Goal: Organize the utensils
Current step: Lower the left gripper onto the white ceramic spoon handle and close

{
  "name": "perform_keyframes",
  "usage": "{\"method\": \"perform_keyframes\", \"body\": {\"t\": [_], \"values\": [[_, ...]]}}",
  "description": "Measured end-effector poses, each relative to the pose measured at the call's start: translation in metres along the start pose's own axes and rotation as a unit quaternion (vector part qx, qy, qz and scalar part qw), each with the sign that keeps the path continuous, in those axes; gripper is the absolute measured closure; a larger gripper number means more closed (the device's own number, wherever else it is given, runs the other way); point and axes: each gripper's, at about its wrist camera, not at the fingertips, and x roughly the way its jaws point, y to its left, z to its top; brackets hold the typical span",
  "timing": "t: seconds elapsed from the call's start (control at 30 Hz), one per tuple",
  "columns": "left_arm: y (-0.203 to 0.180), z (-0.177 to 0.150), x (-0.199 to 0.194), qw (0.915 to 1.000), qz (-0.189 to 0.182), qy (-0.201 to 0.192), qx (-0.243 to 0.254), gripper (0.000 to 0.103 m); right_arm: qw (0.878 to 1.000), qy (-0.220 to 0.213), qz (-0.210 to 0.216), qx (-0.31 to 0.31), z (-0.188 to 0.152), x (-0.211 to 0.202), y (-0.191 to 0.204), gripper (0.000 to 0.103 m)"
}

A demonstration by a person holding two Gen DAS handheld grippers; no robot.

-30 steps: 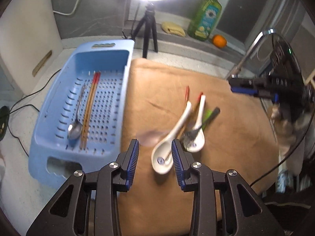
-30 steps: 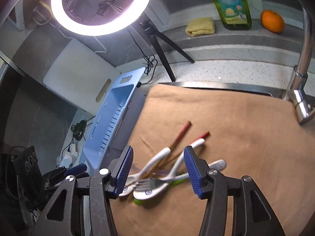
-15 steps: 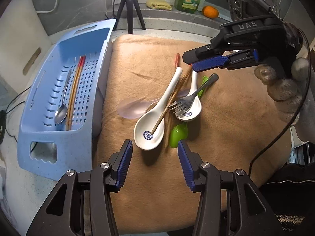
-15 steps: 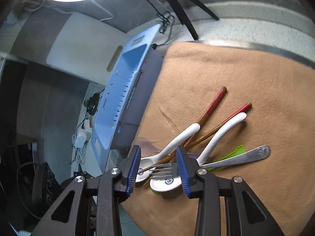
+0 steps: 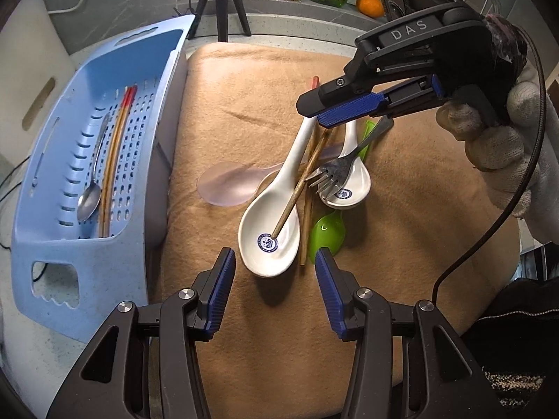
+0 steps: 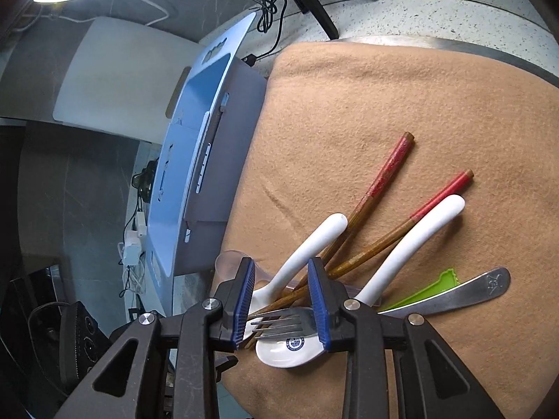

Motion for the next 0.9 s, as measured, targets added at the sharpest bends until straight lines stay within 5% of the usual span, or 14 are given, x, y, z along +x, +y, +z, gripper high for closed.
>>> {"method": "perform_keyframes", "body": {"t": [0.73, 0.9], "values": [[-0.004, 0.001, 0.017, 0.9998, 0.012, 0.002, 0.013, 0.064, 1.0, 0.029, -0.005, -0.011, 0.014, 0.037, 0.01, 0.075], [-0.003, 0.006, 0.021, 0.9999, 0.009, 0.002, 0.009, 0.066, 0.999, 0.029, -0.012, -0.012, 0.015, 0.044, 0.015, 0.086]]}}
